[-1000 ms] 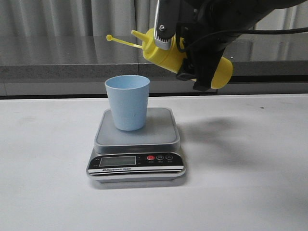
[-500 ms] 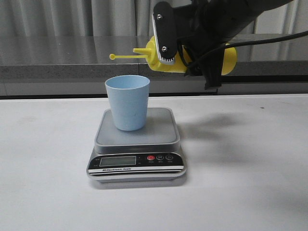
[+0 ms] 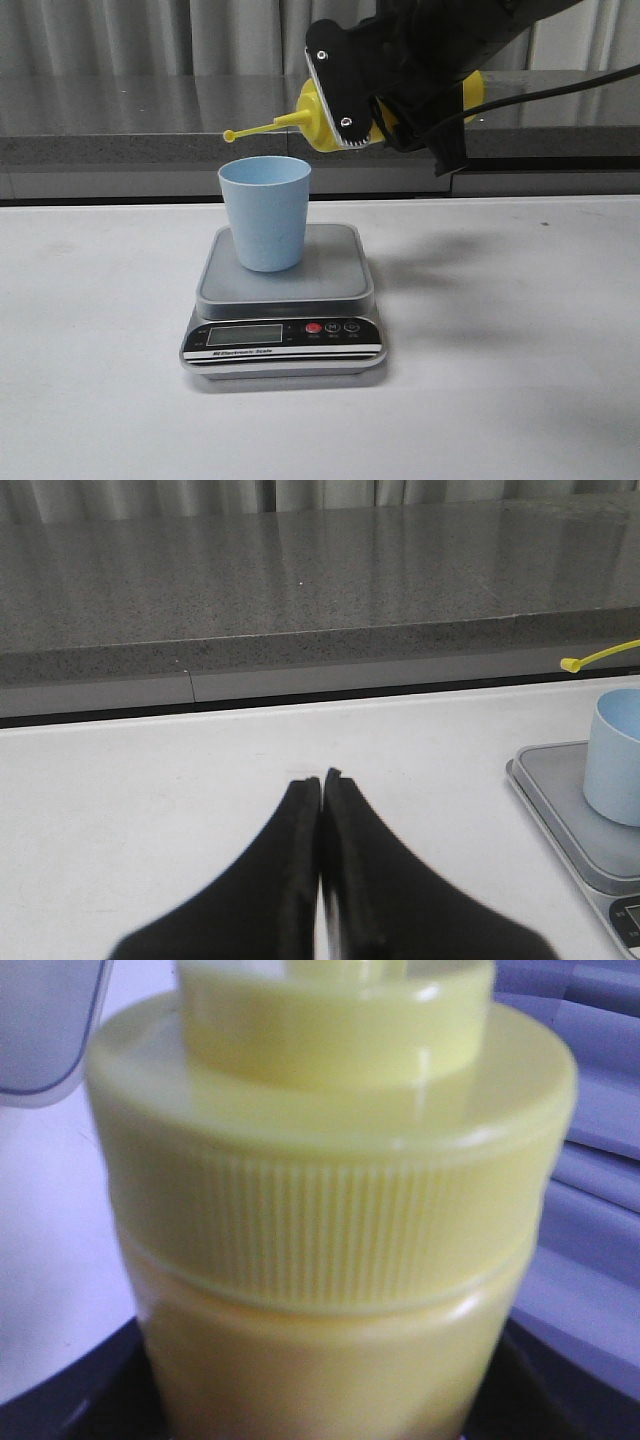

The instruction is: Pour seasoning into cup on scale with both arms

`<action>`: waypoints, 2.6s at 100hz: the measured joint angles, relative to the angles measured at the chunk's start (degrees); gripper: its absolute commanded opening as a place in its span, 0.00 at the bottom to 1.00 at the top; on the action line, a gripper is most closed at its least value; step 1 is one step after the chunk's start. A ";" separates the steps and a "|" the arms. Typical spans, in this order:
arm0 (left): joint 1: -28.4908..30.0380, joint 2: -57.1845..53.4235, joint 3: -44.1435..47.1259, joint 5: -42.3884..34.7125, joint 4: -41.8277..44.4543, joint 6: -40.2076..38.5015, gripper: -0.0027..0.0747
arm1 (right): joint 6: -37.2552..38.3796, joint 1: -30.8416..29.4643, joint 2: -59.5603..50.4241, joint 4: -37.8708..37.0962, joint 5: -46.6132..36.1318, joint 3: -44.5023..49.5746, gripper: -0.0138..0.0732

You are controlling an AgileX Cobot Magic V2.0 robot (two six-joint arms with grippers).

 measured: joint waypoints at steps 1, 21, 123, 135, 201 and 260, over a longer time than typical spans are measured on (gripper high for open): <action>0.00 0.00 0.00 0.00 0.00 0.00 0.01 | 0.00 0.00 0.00 -0.27 0.00 0.00 0.49; 0.00 0.00 0.00 0.00 0.00 0.00 0.01 | 0.00 0.00 0.00 -3.19 0.00 0.00 0.49; 0.00 0.00 0.00 0.00 0.00 0.00 0.01 | 22.93 0.00 0.00 4.22 0.37 -2.44 0.49; 0.00 0.00 0.00 0.00 0.00 0.00 0.01 | 23.17 -0.67 0.00 12.25 0.49 -3.51 0.49; 0.00 0.00 0.00 0.00 0.00 0.00 0.01 | 23.30 -14.47 -3.51 52.89 -23.17 -3.52 0.49; 0.00 0.00 0.00 0.00 0.00 0.00 0.01 | 13.28 -15.92 -3.75 69.98 -55.16 24.02 0.49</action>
